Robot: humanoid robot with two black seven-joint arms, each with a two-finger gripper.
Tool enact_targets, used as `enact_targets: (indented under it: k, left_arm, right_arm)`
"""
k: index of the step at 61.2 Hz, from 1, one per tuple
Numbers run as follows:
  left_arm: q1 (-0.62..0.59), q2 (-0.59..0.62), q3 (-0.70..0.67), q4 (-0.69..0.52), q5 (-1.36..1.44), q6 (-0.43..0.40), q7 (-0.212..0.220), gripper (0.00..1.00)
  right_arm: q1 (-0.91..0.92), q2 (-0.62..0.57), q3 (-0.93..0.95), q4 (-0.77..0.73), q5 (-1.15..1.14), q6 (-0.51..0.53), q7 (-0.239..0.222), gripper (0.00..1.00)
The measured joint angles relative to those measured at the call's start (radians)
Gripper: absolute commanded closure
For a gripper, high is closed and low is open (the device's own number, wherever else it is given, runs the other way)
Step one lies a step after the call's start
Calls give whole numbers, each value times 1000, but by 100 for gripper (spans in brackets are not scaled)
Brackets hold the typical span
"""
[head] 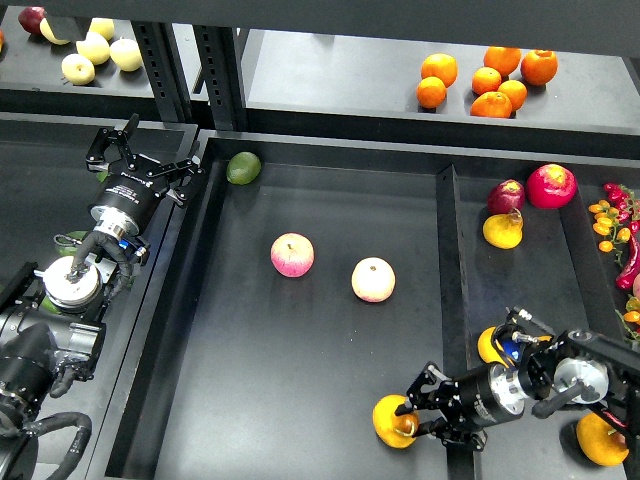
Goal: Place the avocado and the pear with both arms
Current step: 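Lift the pear and carry it beside the other pears in the bin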
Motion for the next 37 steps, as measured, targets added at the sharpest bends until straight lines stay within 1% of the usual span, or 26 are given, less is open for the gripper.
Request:
enact_targets:
  k: [5, 12, 23, 35, 36, 37]
  left_arm:
    - [0, 0, 0, 0, 0, 0, 0, 0]
    - [0, 0, 1, 1, 1, 0, 0, 0]
    - [0, 0, 3, 1, 1, 0, 0, 0]
    - [0, 0, 4, 1, 1, 0, 1, 0]
    - [0, 0, 4, 1, 1, 0, 1, 0]
    - [0, 0, 4, 1, 1, 0, 1, 0]
  right_arm:
    - [13, -21, 9, 6, 56, 0, 0, 93]
    - [50, -90, 13, 19, 115, 0, 0, 93]
    - [83, -225, 1, 48, 203, 0, 0, 93]
    - [89, -360, -6, 60, 241, 0, 0, 92]
    - [83, -401, -7, 60, 250, 0, 0, 92]
    - [81, -410, -8, 60, 251, 0, 0, 92]
